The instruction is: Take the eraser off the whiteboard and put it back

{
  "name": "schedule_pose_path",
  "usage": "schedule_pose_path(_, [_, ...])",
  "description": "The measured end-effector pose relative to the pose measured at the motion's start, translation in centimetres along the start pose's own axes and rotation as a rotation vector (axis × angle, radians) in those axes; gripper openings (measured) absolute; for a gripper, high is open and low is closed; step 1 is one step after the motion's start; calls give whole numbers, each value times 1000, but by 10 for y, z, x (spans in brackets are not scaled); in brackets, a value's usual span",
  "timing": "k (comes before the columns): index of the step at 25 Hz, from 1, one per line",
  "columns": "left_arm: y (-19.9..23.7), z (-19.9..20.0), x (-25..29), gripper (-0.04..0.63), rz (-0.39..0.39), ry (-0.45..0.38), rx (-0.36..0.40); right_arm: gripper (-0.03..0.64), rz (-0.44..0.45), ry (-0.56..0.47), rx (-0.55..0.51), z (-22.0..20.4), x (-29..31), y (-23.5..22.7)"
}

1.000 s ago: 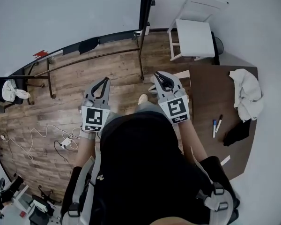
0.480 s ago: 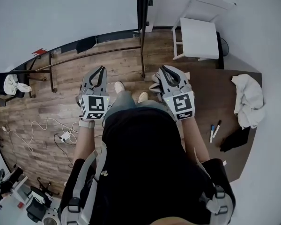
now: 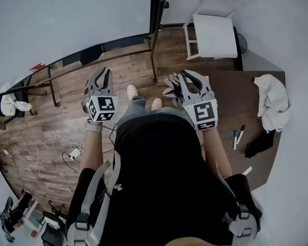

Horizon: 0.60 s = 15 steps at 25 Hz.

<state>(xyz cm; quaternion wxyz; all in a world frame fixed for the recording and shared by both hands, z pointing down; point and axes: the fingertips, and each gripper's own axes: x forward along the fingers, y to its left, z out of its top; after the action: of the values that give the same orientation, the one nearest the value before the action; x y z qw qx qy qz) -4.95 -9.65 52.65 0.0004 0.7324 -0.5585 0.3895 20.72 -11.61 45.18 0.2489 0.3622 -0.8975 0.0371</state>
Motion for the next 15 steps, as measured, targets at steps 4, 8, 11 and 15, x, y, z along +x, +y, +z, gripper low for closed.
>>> schedule_pose_path(4, [12, -21, 18, 70, 5, 40, 73, 35, -26, 32, 7, 2, 12, 4])
schedule_pose_path(8, [22, -39, 34, 108, -20, 69, 120, 35, -41, 52, 17, 6, 26, 12])
schedule_pose_path(11, [29, -52, 47, 142, -45, 91, 140, 35, -52, 64, 20, 10, 37, 19])
schedule_pose_path(15, [40, -68, 63, 176, -53, 112, 218, 35, -69, 77, 24, 16, 51, 27])
